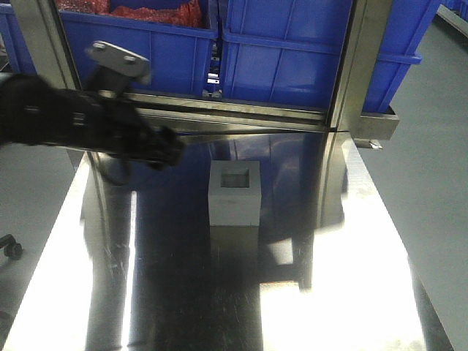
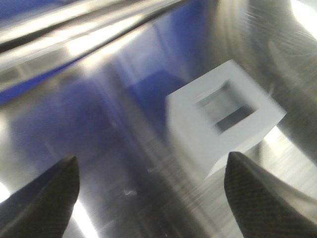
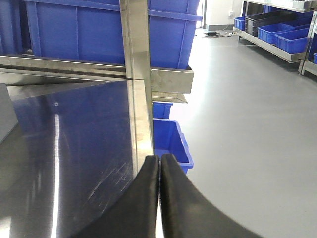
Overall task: Sort gray base to blue bin
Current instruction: 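Reach the left gripper down over the gray foam block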
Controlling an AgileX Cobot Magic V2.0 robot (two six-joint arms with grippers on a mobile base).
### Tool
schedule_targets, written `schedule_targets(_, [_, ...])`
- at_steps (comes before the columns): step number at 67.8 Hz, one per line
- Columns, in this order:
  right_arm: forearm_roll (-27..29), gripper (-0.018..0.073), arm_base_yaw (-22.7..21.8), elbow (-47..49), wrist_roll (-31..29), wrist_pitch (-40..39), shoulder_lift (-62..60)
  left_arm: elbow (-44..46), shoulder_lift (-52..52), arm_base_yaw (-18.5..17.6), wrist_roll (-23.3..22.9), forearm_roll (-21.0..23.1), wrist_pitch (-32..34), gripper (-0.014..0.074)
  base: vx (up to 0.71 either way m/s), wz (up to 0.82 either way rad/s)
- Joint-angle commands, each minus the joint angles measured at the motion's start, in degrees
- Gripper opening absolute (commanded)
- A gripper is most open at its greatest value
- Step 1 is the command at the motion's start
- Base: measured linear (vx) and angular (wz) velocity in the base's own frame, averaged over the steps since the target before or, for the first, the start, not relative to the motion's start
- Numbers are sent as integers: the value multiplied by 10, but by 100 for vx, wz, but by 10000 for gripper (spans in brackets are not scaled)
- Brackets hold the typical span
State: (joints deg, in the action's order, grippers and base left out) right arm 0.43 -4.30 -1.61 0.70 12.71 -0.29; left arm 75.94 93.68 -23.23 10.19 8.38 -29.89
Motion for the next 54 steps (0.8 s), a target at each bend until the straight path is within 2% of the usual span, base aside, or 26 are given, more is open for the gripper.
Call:
schedule_targets(1, [-4, -5, -3, -1, -7, -43, 10, 69, 36, -30, -120, -37, 32, 585, 0, 0])
schedule_targets(6, [-4, -5, -3, -1, -7, -43, 10, 109, 78, -38, -169, -38, 21, 585, 0, 0])
schedule_targets(11, [-4, -5, -3, -1, -7, -43, 10, 149, 114, -40, -186, -37, 0, 585, 0, 0])
schedule_targets(27, [-4, -5, -3, -1, -7, -43, 10, 253, 207, -40, -203, -33, -95, 587, 0, 0])
schedule_targets(54, [-4, -5, -3, -1, -7, -43, 10, 276, 256, -39, -221, -33, -104, 587, 0, 0])
